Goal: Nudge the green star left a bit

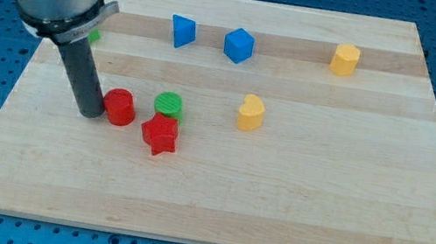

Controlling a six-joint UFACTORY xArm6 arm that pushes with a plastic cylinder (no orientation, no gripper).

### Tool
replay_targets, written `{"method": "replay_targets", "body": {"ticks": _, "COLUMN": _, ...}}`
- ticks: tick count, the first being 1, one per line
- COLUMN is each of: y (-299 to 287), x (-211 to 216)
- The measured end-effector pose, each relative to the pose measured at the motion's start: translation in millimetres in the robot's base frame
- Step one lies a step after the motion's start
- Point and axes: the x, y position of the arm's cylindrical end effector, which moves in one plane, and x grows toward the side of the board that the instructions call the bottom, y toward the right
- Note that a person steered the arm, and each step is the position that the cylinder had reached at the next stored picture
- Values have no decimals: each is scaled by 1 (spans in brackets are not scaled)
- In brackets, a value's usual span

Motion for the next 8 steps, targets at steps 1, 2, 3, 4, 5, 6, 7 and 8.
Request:
{"method": "replay_targets", "body": {"ticks": 1, "y": 15, "x": 0}}
{"method": "replay_targets", "body": {"ticks": 2, "y": 15, "x": 0}}
{"method": "replay_targets", "body": {"ticks": 3, "y": -63, "x": 0}}
{"method": "replay_targets", "body": {"ticks": 4, "y": -121, "x": -3}}
{"method": "replay_targets", "body": {"ticks": 5, "y": -124, "x": -6}}
{"method": "replay_targets", "body": {"ticks": 6, "y": -124, "x": -53}}
{"method": "replay_targets", "body": {"ticks": 7, "y": -124, "x": -128}}
{"method": "replay_targets", "body": {"ticks": 8, "y": -124, "x": -132}}
